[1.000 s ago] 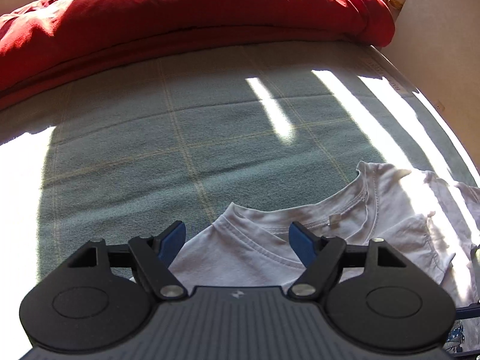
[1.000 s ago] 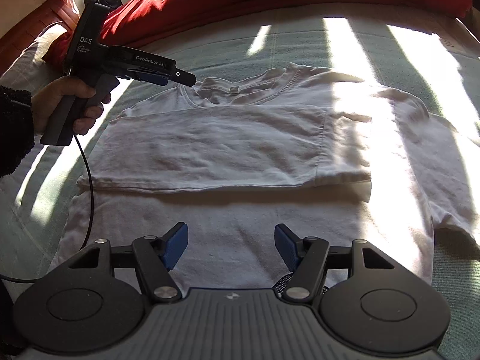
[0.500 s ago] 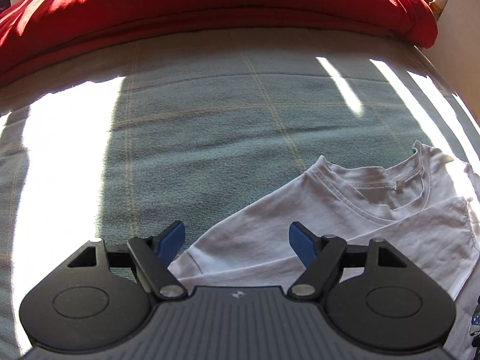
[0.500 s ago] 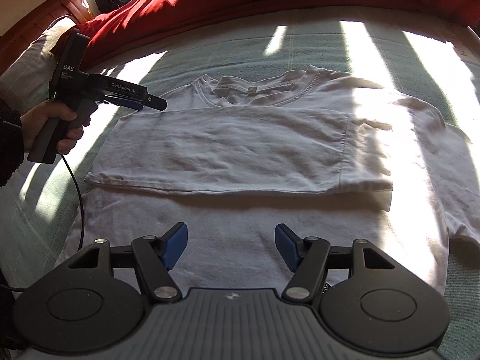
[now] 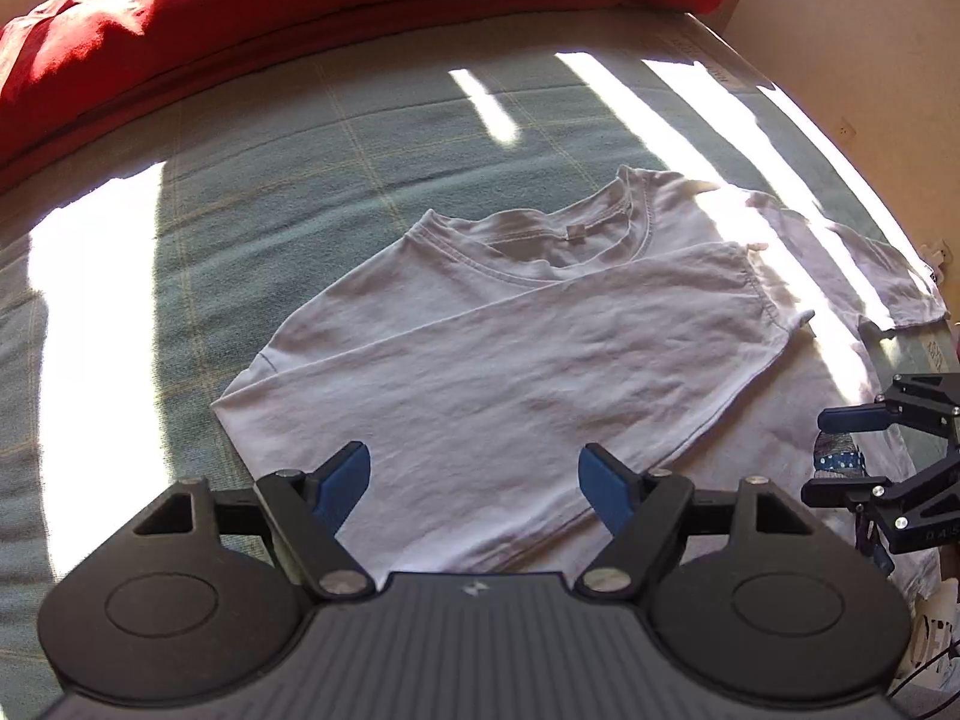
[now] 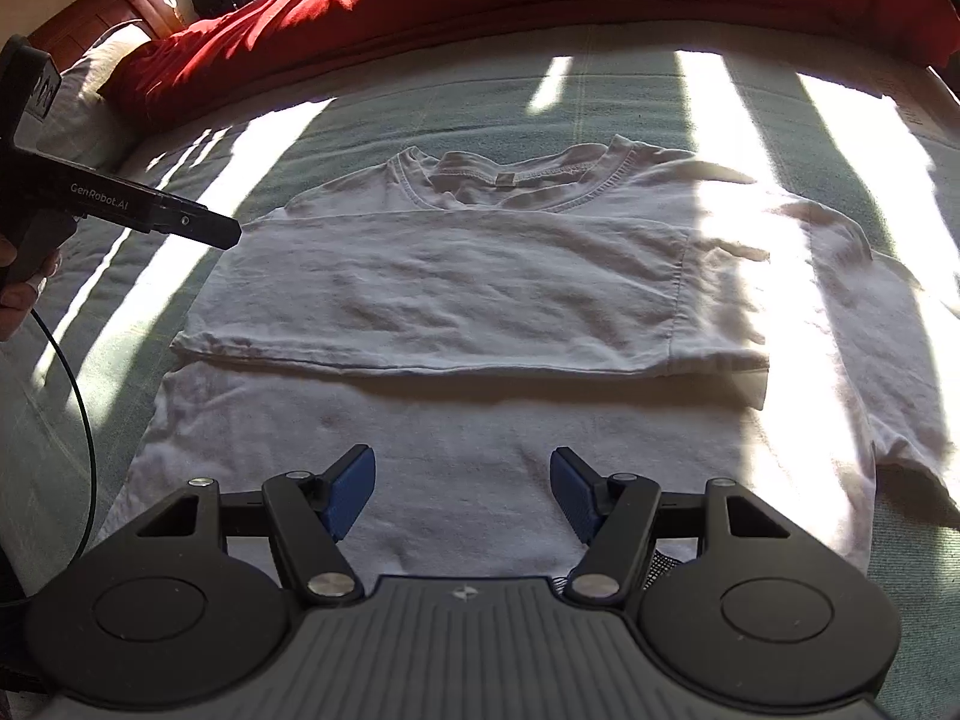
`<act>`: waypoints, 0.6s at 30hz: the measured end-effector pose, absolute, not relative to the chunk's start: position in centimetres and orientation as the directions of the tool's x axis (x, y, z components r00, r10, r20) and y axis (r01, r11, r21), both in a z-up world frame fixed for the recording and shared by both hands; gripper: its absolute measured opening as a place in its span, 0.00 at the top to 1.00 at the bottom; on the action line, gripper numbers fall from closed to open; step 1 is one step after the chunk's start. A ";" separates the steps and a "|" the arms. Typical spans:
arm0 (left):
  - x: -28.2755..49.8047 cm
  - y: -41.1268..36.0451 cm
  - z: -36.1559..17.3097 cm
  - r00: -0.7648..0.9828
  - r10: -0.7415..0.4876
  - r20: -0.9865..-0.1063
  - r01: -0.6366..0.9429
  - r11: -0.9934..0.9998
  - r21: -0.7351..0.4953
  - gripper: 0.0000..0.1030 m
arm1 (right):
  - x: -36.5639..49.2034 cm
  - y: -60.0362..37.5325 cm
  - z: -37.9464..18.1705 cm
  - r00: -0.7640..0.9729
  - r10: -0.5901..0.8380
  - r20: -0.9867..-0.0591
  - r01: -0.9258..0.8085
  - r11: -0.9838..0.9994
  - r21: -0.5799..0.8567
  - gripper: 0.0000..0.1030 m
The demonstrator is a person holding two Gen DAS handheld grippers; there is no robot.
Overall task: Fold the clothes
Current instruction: 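Hover both open tools over the 'Nice Day' print, smoothing the shirt front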
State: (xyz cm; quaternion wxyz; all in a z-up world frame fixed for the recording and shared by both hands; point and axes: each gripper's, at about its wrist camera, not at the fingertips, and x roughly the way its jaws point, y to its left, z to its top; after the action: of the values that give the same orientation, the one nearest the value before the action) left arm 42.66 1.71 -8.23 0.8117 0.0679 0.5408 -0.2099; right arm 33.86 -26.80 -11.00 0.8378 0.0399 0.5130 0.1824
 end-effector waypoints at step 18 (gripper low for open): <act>27.6 -4.3 -15.2 0.375 -0.271 -0.886 0.698 0.712 0.078 0.23 | 28.1 -27.9 -14.1 0.453 0.194 -0.870 -0.417 0.909 -0.014 0.28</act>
State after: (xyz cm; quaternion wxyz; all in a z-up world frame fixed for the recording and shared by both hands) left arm 27.64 -4.33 -15.21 0.7974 0.2276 0.4689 -0.3040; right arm 28.08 -27.92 -14.09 0.8446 -0.1136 0.4909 0.1808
